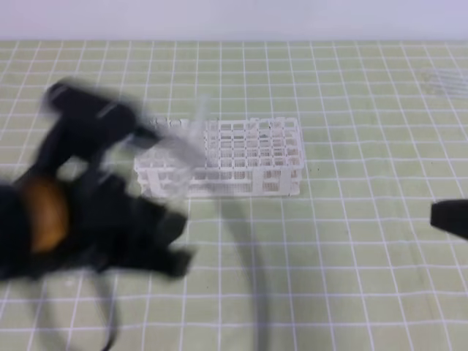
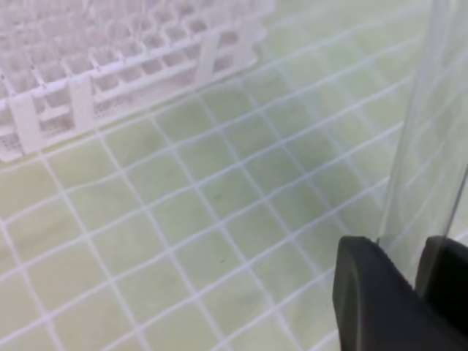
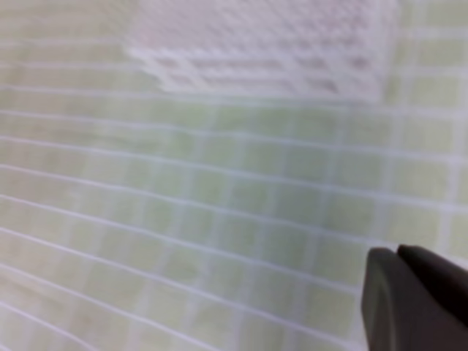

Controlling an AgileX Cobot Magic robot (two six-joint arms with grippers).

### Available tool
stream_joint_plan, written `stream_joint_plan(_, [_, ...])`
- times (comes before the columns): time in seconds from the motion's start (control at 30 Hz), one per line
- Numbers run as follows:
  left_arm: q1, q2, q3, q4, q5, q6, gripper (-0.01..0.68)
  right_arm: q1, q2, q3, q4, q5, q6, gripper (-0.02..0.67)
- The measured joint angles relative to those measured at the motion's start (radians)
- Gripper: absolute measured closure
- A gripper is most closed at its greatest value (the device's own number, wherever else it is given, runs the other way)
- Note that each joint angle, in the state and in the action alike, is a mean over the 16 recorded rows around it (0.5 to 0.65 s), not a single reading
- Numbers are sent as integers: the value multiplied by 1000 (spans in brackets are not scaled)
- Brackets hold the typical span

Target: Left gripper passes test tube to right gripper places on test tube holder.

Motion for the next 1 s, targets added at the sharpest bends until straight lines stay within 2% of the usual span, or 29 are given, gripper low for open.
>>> stream_joint_plan(0.27, [0,-341,366,-7,-310,-44,670,45,43,-98,81,16,-56,651])
stream_joint_plan(0.4, [0,-456,505,-2,-459,-55,669,121,80,-149,86,-3,-65,651])
stream_joint_plan(0.53, [1,-518,597,33,-587,-51,669,237,116,-189,49,-70,-65,651])
stream_joint_plan(0.73, [1,-501,640,90,-681,-39,669,460,142,-192,-50,-294,-65,651])
stream_joint_plan(1.0, [2,-392,642,138,-762,-31,668,723,107,-41,-180,-770,-65,651])
